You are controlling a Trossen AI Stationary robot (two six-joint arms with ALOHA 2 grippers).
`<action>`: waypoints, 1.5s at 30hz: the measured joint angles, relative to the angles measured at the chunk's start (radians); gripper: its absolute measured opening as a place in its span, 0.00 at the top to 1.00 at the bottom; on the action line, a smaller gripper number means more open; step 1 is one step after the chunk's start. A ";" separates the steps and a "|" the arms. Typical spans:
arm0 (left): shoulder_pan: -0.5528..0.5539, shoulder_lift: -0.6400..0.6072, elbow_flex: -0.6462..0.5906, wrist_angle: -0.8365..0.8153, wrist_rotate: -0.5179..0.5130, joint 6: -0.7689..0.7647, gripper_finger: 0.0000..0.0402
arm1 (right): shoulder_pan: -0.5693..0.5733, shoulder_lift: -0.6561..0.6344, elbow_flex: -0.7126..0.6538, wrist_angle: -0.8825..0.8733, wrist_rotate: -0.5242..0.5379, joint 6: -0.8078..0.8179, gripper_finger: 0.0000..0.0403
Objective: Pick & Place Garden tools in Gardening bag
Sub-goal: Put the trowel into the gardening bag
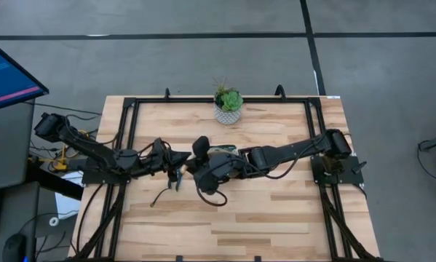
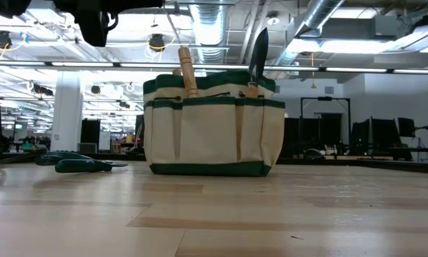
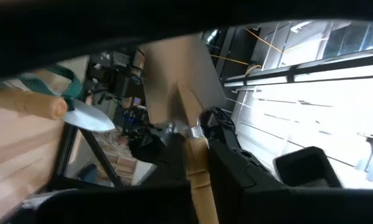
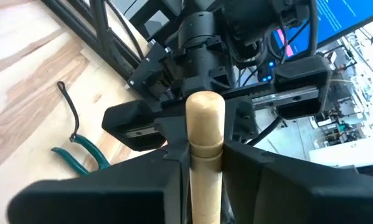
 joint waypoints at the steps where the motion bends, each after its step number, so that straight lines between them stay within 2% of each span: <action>1: 0.000 0.000 -0.001 -0.005 -0.003 0.012 0.99 | -0.001 0.000 0.001 0.000 -0.002 0.014 0.86; 7: 0.000 0.001 -0.002 0.001 -0.004 0.037 0.99 | -0.001 -0.005 0.002 -0.008 -0.019 0.052 0.86; 10: 0.000 -0.002 0.002 0.019 -0.012 0.058 0.99 | -0.001 -0.018 0.000 -0.011 -0.068 0.089 0.86; 20: 0.000 -0.007 0.002 0.010 -0.009 0.111 0.98 | -0.018 -0.155 -0.002 -0.043 -0.195 0.243 0.86; 22: 0.000 -0.016 0.002 0.012 -0.008 0.136 0.98 | -0.037 -0.214 -0.001 -0.078 -0.297 0.288 0.86; 25: 0.000 -0.046 0.002 0.012 -0.001 0.210 0.98 | -0.094 -0.302 0.000 -0.152 -0.522 0.355 0.86; 27: 0.000 -0.075 0.002 0.017 0.003 0.266 0.98 | -0.156 -0.350 0.000 -0.215 -0.667 0.389 0.86; 32: 0.000 -0.161 0.001 0.016 0.028 0.428 0.98 | -0.332 -0.411 0.000 -0.275 -0.953 0.417 0.86; 37: 0.000 -0.241 0.001 0.018 0.094 0.543 0.98 | -0.462 -0.388 0.000 -0.233 -1.123 0.416 0.86; 42: 0.000 -0.301 0.001 0.020 0.206 0.616 0.98 | -0.564 -0.308 -0.001 -0.151 -1.312 0.486 0.86; 45: 0.000 -0.321 0.001 0.019 0.237 0.635 0.98 | -0.610 -0.247 -0.002 -0.106 -1.421 0.540 0.86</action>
